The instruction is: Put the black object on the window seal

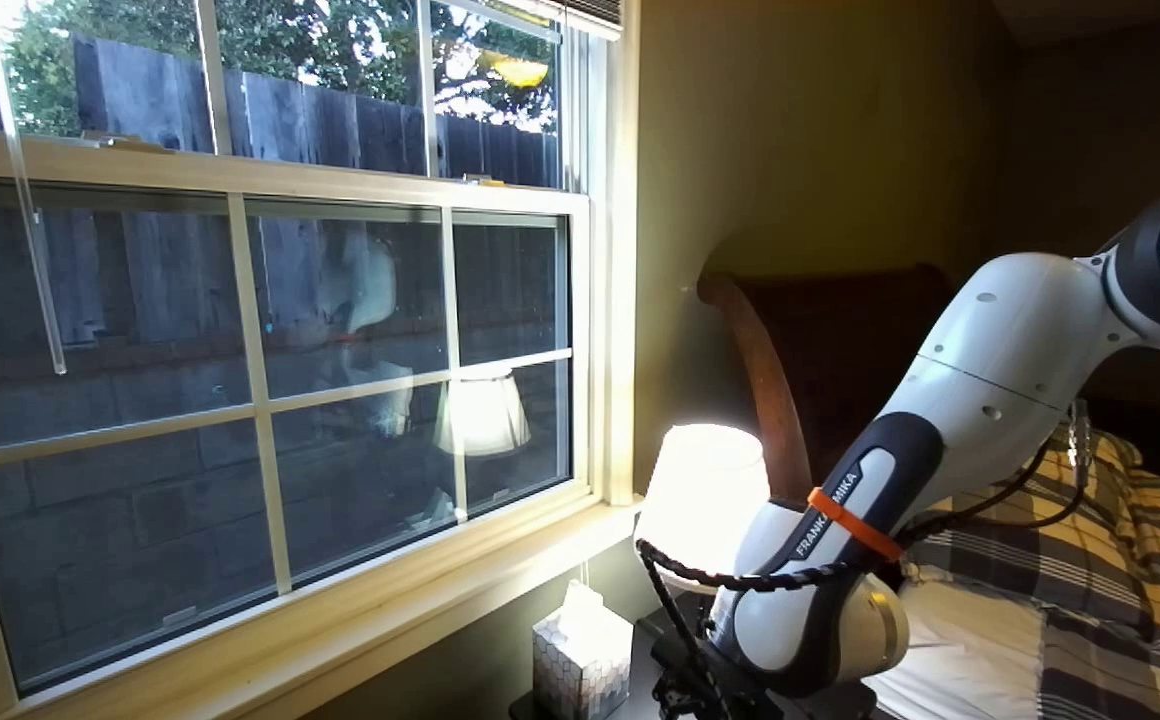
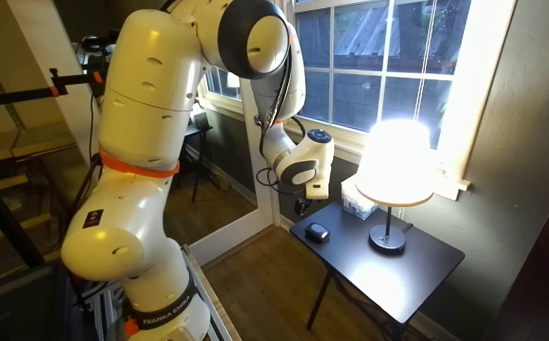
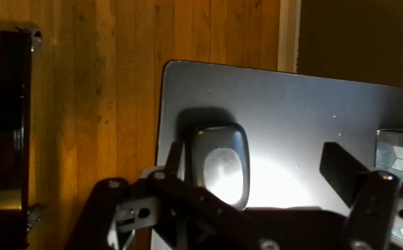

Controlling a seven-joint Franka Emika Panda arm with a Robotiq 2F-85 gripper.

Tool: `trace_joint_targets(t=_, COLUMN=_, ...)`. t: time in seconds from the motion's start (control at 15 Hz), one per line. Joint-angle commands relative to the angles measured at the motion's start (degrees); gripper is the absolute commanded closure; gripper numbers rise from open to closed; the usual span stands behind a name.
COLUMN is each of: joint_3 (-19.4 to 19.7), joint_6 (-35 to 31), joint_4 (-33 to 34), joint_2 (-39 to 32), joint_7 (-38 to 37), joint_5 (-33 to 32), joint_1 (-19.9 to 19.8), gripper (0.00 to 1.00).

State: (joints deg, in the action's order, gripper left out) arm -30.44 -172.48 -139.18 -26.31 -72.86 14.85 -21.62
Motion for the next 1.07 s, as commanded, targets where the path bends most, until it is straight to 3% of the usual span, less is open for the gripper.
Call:
trace_joint_targets(t=0.0, joint_3=4.3, joint_6=7.9, joint_4=2.6, joint_2=0.1, joint_7=7.4, joint_5=7.9, joint_1=4.1, gripper=0.0)
trace_joint_targets(t=0.27, joint_3=12.4, joint_6=10.3, joint_4=4.1, joint_2=-0.5, joint_7=12.1, joint_5=10.6, joint_1=11.8, gripper=0.0)
trace_joint_targets(t=0.53, joint_3=17.6, joint_6=10.1, joint_4=4.9, joint_2=-1.7, joint_7=13.4, joint_5=11.0, joint_1=17.4, gripper=0.0)
trace_joint_targets(t=1.0, joint_3=20.5, joint_6=9.3, joint_4=6.8, joint_2=-4.7, joint_7=15.8, joint_5=11.6, joint_1=20.5, gripper=0.0)
